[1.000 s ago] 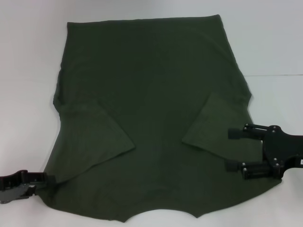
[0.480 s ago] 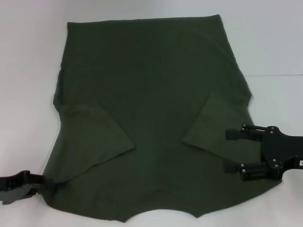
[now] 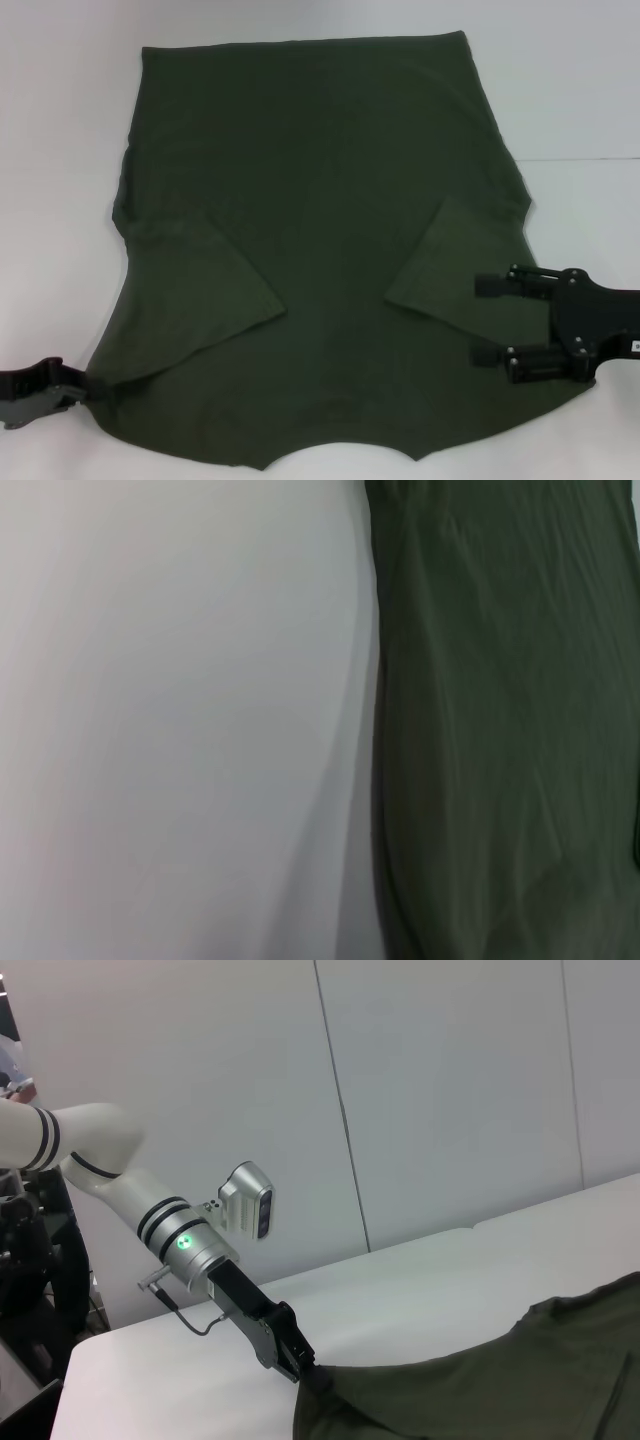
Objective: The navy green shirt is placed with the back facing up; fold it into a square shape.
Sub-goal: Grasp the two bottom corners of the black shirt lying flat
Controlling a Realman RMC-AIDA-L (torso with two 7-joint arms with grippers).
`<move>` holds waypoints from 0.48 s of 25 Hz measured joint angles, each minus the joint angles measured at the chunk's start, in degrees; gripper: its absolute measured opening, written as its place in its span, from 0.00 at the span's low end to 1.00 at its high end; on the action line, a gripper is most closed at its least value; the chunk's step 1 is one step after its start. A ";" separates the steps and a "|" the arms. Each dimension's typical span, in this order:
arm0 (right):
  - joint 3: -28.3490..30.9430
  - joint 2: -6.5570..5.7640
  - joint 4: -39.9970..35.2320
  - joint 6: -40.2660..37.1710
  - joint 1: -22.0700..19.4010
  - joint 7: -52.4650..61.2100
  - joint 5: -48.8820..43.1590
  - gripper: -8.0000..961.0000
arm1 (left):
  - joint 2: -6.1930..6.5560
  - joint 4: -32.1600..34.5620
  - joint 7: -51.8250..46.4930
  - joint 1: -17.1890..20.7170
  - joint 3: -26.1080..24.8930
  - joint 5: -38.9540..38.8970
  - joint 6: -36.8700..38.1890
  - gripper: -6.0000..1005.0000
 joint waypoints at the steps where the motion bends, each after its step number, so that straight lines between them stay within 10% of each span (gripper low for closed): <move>1: 0.05 0.02 0.00 0.04 -0.11 0.00 0.00 0.98 | 0.00 -0.01 -0.01 -0.04 0.03 -0.03 -0.14 0.05; 12: 4.53 -1.14 -0.10 0.41 1.15 14.12 -0.11 0.98 | 0.09 -0.56 0.60 -0.20 0.07 -0.29 -0.37 0.03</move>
